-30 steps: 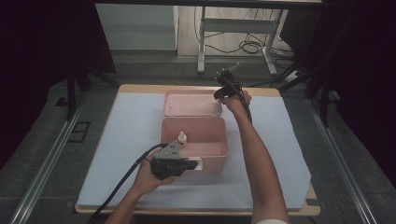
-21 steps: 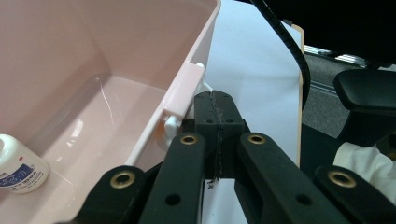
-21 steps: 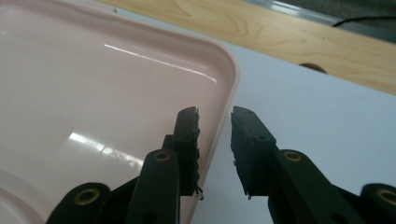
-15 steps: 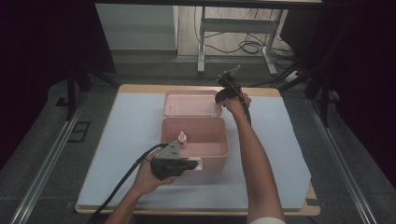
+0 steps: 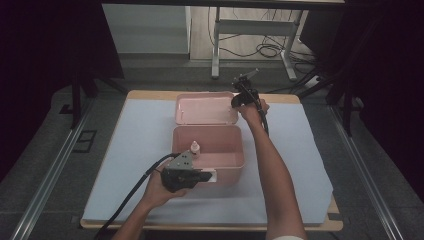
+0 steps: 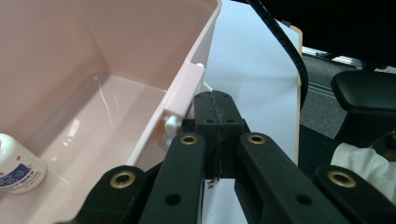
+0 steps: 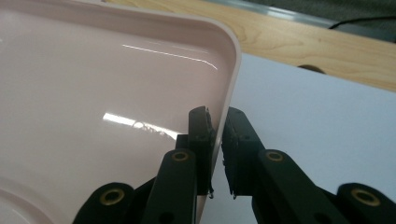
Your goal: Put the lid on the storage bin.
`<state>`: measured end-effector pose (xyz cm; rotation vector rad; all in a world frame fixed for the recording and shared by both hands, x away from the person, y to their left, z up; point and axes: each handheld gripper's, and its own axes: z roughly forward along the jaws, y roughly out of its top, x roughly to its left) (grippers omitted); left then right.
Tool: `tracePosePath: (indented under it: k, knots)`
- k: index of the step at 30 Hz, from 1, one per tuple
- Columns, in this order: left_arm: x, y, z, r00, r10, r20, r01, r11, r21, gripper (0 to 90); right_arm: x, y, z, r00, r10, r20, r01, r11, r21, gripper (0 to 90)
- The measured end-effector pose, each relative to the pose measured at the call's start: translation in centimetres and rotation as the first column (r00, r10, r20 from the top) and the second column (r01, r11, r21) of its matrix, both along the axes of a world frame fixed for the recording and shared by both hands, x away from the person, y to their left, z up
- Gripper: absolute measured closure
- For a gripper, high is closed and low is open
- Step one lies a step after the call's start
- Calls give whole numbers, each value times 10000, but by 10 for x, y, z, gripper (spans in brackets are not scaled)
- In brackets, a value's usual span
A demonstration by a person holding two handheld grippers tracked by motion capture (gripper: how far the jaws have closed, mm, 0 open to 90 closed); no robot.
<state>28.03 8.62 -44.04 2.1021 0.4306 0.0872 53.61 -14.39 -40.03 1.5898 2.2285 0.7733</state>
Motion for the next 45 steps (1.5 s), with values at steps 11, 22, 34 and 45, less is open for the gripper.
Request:
tracePosePath:
  k: [11, 22, 34, 45]
  knots:
    - [0, 0, 0, 10000, 24, -19, -24, 10000, 23, 900, -16, -2, 19, 9901, -85, 1403, 64, 9999, 157, 839]
    - [-1, 0, 0, 10000, 52, -3, -52, 10000, 18, 900, -33, -4, 33, 9693, -239, 2448, 123, 9987, 489, 857]
    - [0, 0, 0, 10000, -17, 37, 17, 10000, 56, 900, -55, -7, 43, 9397, -564, 3372, 227, 9944, 1030, 872]
    - [0, 0, 0, 10000, -58, 37, 58, 10000, 40, 900, -80, -9, 49, 9013, -783, 4260, 199, 9900, 1398, 882]
